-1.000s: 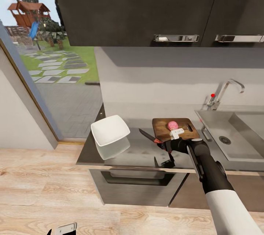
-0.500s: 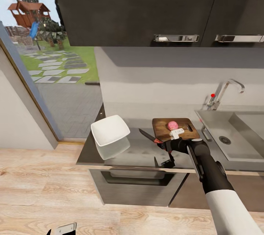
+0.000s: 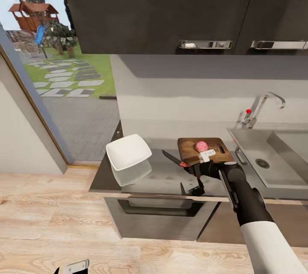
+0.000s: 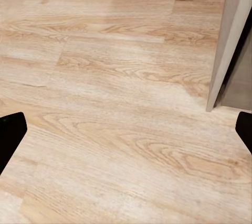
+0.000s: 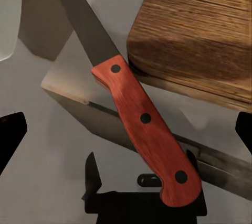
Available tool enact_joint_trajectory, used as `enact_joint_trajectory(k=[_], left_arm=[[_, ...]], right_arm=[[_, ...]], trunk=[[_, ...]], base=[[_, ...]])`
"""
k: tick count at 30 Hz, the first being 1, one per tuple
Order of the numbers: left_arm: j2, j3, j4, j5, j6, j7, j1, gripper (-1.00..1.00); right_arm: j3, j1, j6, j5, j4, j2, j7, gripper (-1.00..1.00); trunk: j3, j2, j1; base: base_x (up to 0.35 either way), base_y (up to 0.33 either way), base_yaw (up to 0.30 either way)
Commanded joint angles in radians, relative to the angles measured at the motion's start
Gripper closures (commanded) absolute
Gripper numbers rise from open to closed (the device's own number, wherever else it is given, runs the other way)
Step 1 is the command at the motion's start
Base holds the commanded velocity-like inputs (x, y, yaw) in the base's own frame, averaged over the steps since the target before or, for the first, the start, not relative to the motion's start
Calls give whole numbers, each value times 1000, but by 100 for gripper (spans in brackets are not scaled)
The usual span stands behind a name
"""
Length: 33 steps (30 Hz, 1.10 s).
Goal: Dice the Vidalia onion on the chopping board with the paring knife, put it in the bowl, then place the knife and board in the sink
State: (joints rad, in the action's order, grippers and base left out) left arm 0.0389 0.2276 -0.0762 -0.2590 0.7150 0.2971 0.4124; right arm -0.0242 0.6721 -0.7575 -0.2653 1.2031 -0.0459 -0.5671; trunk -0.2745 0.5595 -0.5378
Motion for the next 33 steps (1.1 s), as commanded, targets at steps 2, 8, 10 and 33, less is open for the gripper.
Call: enact_joint_trajectory(k=[2,8,10,33], left_arm=[[-1,9,-3,-4,4,4,1,-100],[-1,9,-4,-4,4,4,1,-100],[-1,9,-4,-4,4,4,1,-100],[-1,9,-4,-4,4,4,1,-100]], right_arm=[[-2,1,-2,-11,1,0,-10,-100],[0,0,-2,-10,1,1,-10,-100],[1,0,-2,-10,1,2,-10,-100],[1,1,-4,-9,1,5,-5,-100]], trunk=[[-2,1,0],[-2,1,0],[-2,1,0],[-2,1,0]], base=[[0,0,0],[0,0,0],[0,0,0],[0,0,0]])
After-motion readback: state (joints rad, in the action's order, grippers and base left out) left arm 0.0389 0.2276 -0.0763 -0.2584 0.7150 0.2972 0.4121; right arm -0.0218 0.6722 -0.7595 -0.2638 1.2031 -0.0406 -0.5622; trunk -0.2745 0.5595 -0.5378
